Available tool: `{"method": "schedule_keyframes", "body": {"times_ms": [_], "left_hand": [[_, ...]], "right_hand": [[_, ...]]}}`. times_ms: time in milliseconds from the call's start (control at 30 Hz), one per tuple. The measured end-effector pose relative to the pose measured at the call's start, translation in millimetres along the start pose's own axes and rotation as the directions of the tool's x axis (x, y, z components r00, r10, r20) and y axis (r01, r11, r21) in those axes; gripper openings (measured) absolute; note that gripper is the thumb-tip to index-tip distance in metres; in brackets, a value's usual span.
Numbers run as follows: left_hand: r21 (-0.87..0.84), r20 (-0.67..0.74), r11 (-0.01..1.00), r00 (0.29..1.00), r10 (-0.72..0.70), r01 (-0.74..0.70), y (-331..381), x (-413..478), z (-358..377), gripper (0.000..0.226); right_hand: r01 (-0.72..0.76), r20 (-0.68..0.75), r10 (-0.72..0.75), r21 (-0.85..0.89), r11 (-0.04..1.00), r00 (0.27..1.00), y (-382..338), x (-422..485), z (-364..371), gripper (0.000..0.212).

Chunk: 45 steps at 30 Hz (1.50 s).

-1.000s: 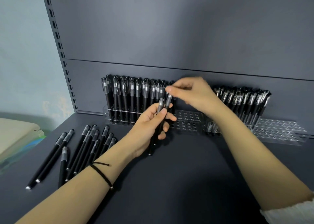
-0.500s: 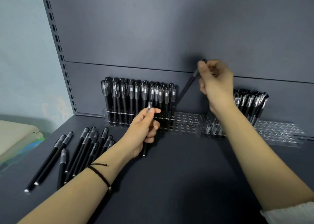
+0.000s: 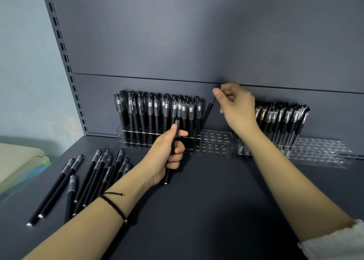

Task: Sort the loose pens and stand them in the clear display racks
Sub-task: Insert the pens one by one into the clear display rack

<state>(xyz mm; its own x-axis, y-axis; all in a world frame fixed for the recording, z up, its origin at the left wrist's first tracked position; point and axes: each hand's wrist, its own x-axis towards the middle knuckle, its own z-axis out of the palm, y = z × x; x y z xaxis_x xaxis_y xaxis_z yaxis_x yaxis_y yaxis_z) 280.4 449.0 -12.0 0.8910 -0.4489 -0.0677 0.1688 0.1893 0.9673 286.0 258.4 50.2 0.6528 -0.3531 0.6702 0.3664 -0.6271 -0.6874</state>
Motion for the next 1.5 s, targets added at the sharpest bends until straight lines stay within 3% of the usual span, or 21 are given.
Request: {"method": "schedule_keyframes", "body": {"times_ms": [200,333,400,500,600,667,733,800,933,1033,1067,1100,1133,1167,1200,1233,1367,1500], "left_hand": [[0.012,0.010,1.000,1.000,-0.009,0.009,1,0,1,0.038],[0.002,0.008,1.000,1.000,-0.012,0.012,0,1,0,0.037],[-0.029,0.021,0.999,1.000,-0.017,0.018,0,1,0,0.031],[-0.065,0.058,0.998,0.998,0.000,0.004,1,0,1,0.022],[-0.021,0.107,0.997,0.992,0.073,-0.071,-1,-1,4,0.026],[0.047,0.157,0.990,0.980,0.124,-0.133,-2,-4,5,0.026],[0.119,0.189,0.974,0.967,0.168,-0.193,-3,-5,5,0.027],[0.161,0.190,0.956,0.958,0.214,-0.245,-2,-7,5,0.026],[0.082,0.168,0.952,0.946,0.278,-0.295,2,-8,7,0.026],[0.124,0.115,0.943,0.948,0.296,-0.309,3,-9,9,0.021],[0.280,0.077,0.903,0.945,0.318,-0.326,1,-10,8,0.016],[0.539,0.058,0.777,0.934,0.351,-0.326,-1,-10,6,0.011],[0.813,0.077,0.510,0.920,0.384,-0.281,-4,-12,4,0.011],[0.963,0.123,0.172,0.910,0.396,-0.205,-8,-15,3,0.019],[0.985,0.171,-0.085,0.905,0.390,-0.149,-11,-18,4,0.027],[0.970,0.195,-0.211,0.909,0.368,-0.123,-15,-20,6,0.032],[0.947,0.187,-0.309,0.932,0.310,-0.088,-24,-21,14,0.044],[0.934,0.184,-0.348,0.943,0.278,-0.079,-27,-22,16,0.047]], "right_hand": [[0.062,0.126,-0.065,0.027,0.998,0.990,1,-12,3,0.030],[0.128,0.169,-0.114,-0.073,0.989,0.979,4,-12,3,0.007],[0.116,0.188,-0.095,-0.105,0.988,0.978,5,-12,4,0.023],[0.110,0.149,-0.094,-0.103,0.989,0.984,4,-11,4,0.031],[0.123,0.066,-0.117,-0.086,0.989,0.991,-6,-10,4,0.024],[0.091,0.156,-0.086,-0.026,0.995,0.984,-16,-9,2,0.023],[0.072,0.374,-0.046,-0.056,0.996,0.926,-27,-11,0,0.026],[0.048,0.503,-0.009,-0.065,0.997,0.864,-37,-16,0,0.031],[-0.147,0.588,0.047,0.123,0.981,0.808,-46,-20,-4,0.019],[-0.229,0.552,0.068,0.230,0.946,0.831,-45,-19,-3,0.003],[-0.243,0.509,0.081,0.259,0.935,0.857,-44,-16,-3,0.003],[-0.253,0.455,0.100,0.289,0.923,0.885,-44,-13,-6,0.005],[-0.262,0.392,0.123,0.322,0.910,0.911,-44,-10,-10,0.008],[-0.257,0.323,0.141,0.353,0.900,0.936,-43,-5,-15,0.010],[-0.231,0.250,0.145,0.360,0.904,0.957,-41,-1,-20,0.012],[-0.182,0.175,0.129,0.330,0.927,0.976,-38,3,-24,0.014],[-0.009,0.057,0.004,0.075,0.997,0.998,-24,10,-22,0.019],[0.034,0.064,-0.037,0.040,0.999,0.997,-22,5,-14,0.012]]}}
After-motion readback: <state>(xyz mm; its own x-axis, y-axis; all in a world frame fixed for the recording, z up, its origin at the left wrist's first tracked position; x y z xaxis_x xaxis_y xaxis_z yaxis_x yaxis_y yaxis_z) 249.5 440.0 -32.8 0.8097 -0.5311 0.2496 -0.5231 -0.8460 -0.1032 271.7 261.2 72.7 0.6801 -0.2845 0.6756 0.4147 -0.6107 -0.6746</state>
